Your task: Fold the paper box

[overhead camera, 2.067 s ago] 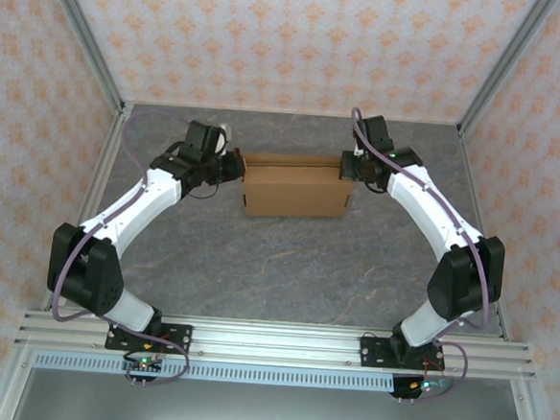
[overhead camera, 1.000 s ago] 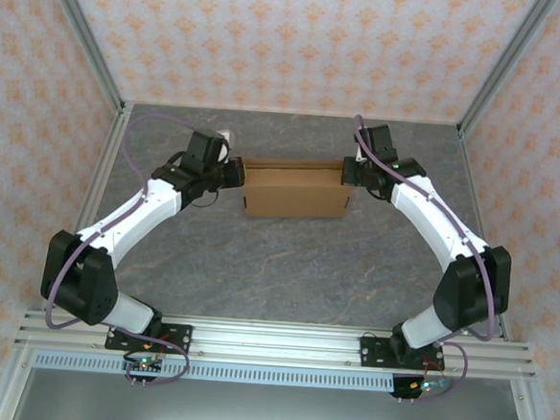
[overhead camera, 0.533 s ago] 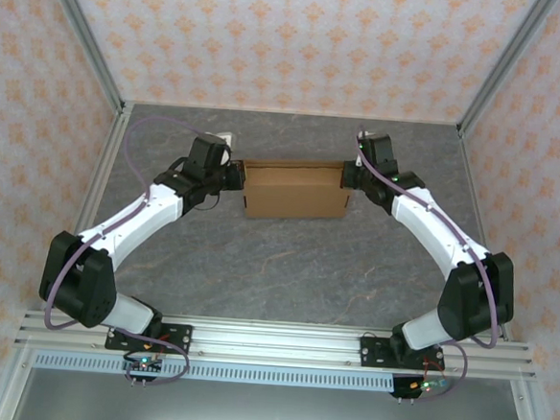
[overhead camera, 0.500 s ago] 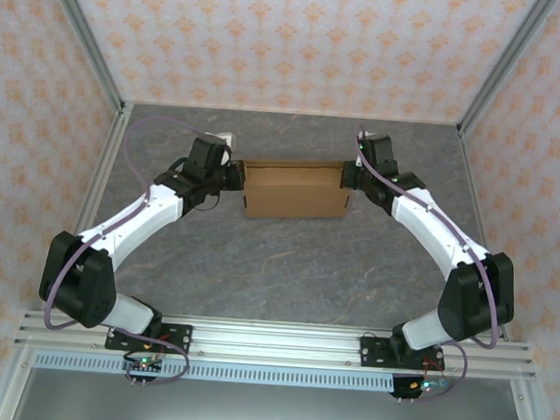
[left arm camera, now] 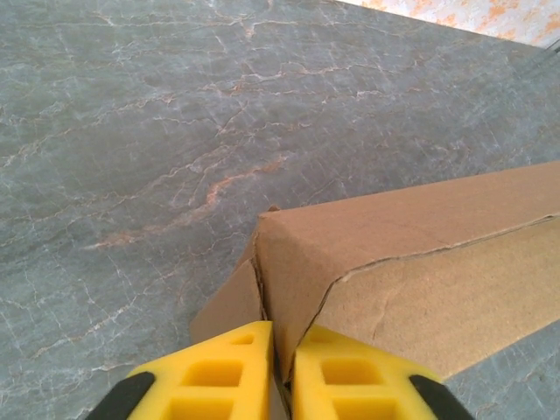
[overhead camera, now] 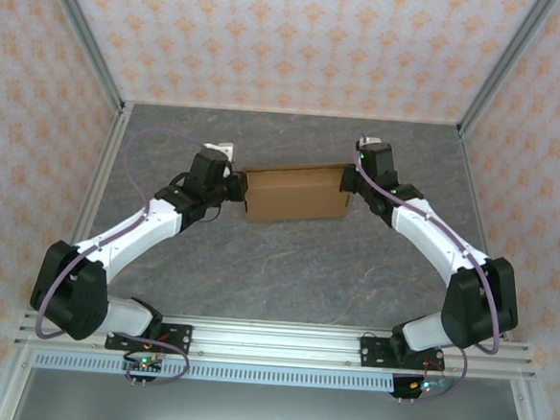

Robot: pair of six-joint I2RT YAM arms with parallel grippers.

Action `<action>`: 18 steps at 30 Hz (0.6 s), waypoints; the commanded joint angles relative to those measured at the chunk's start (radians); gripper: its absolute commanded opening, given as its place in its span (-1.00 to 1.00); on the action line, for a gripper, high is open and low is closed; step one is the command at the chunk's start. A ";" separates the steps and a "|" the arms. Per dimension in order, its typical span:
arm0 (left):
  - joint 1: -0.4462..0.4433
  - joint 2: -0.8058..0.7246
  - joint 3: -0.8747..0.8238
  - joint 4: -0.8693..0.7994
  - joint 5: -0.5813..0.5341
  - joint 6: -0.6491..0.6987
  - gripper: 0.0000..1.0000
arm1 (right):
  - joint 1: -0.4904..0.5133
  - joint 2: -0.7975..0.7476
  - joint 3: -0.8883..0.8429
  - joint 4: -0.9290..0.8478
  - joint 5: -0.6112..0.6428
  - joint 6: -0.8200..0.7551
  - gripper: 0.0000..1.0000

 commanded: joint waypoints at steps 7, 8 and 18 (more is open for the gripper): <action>-0.001 -0.060 0.002 -0.134 -0.003 0.017 -0.24 | 0.000 -0.007 -0.041 -0.075 0.059 0.013 -1.00; -0.001 -0.068 0.001 -0.142 0.008 0.020 -0.20 | 0.000 -0.008 -0.044 -0.070 0.062 0.016 -1.00; -0.002 -0.139 -0.016 -0.203 0.102 0.091 0.16 | 0.006 -0.027 -0.060 -0.049 0.071 0.034 -1.00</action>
